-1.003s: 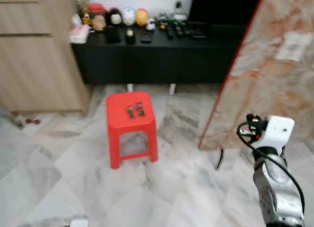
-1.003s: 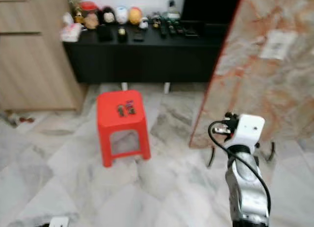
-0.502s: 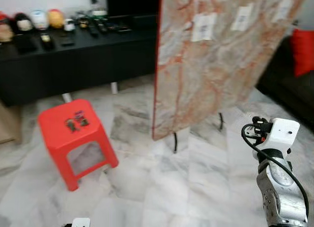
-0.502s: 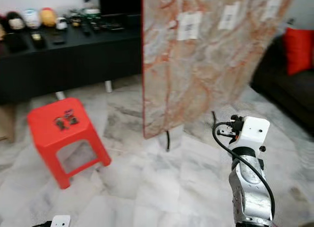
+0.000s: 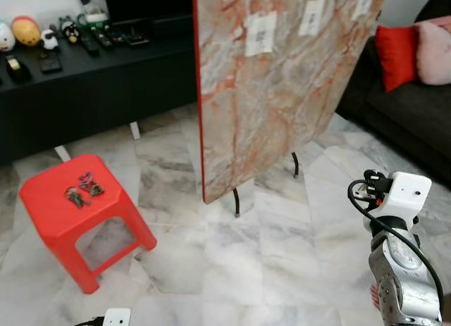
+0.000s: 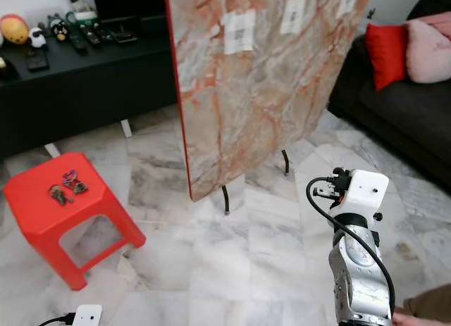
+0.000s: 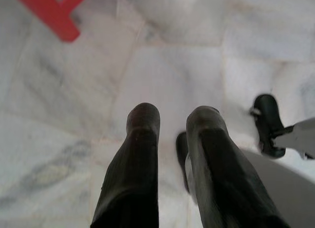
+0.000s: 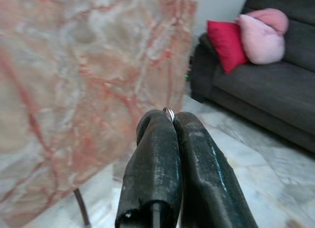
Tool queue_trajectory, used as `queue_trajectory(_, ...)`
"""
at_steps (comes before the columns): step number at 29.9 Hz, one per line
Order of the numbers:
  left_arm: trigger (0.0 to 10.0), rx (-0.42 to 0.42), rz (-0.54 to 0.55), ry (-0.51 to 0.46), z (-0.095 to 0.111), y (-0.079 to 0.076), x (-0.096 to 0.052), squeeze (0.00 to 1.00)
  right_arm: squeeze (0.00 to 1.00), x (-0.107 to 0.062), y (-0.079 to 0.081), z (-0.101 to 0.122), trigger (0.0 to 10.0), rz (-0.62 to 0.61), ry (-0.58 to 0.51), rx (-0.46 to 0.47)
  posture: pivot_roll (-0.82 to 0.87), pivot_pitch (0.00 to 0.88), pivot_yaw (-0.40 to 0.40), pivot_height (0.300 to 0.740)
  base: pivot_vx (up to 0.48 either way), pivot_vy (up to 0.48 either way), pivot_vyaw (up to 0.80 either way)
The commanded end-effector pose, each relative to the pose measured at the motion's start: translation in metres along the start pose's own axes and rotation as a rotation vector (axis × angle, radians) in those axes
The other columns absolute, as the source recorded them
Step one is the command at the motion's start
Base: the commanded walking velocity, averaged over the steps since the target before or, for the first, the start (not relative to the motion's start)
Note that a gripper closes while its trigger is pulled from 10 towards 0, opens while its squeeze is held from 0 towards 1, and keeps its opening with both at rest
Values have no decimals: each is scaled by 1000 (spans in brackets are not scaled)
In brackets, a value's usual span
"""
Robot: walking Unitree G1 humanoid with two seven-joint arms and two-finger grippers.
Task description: Hang keys on a hook
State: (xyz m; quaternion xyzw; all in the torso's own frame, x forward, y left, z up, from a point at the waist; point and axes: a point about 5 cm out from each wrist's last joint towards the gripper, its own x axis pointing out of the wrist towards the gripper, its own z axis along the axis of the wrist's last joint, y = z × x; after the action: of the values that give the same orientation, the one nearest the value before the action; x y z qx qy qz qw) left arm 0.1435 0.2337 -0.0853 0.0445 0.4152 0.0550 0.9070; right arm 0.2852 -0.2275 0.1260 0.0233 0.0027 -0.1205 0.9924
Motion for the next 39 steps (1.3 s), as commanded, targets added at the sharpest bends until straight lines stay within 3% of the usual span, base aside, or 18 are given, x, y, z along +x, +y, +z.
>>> queue_trajectory(1,10000,1,-10,41,-11,-2,-3,0,0,0,-4,2,10000,-12,-12,-5,103,117,-93,740,0,0,0)
queue_trajectory(9,10000,7,-8,47,-12,-2,-3,0,0,1,5,8,10000,71,-19,-27,102,115,-95,740,0,0,0)
queue_trajectory(13,10000,11,2,43,-11,1,-4,0,0,-1,25,14,10000,226,-3,-57,100,116,-94,740,0,0,0)
queue_trajectory(16,10000,28,35,19,-10,10,-5,0,0,-2,35,14,10000,326,42,-134,99,117,-94,740,0,0,0)
queue_trajectory(20,10000,67,140,-113,8,35,-7,0,0,-1,39,20,10000,440,66,-188,110,121,-98,740,0,0,0)
queue_trajectory(23,10000,67,183,-180,19,44,-8,0,0,-1,41,23,10000,480,70,-210,111,122,-99,740,0,0,0)
queue_trajectory(27,10000,75,212,-374,57,51,-8,0,0,-3,47,25,10000,563,117,-252,112,120,-101,740,0,0,0)
queue_trajectory(28,10000,75,212,-374,57,51,-8,0,0,-3,47,25,10000,563,117,-252,112,120,-101,740,0,0,0)
queue_trajectory(30,10000,56,190,-514,88,47,-8,0,0,-8,58,28,10000,685,132,-271,109,116,-105,740,0,0,0)
queue_trajectory(33,10000,62,138,-630,117,40,-10,0,0,-13,67,31,10000,803,125,-309,112,107,-107,740,0,0,0)
queue_trajectory(34,10000,77,83,-716,142,33,-13,0,0,-12,71,32,10000,860,130,-344,117,101,-108,740,0,0,0)
queue_trajectory(37,10000,113,57,-788,162,28,-18,0,0,-8,74,33,10000,874,133,-367,124,94,-108,740,0,0,0)
queue_trajectory(39,10000,149,14,-880,188,22,-27,0,0,-1,80,37,10000,890,111,-374,146,87,-100,740,0,0,0)
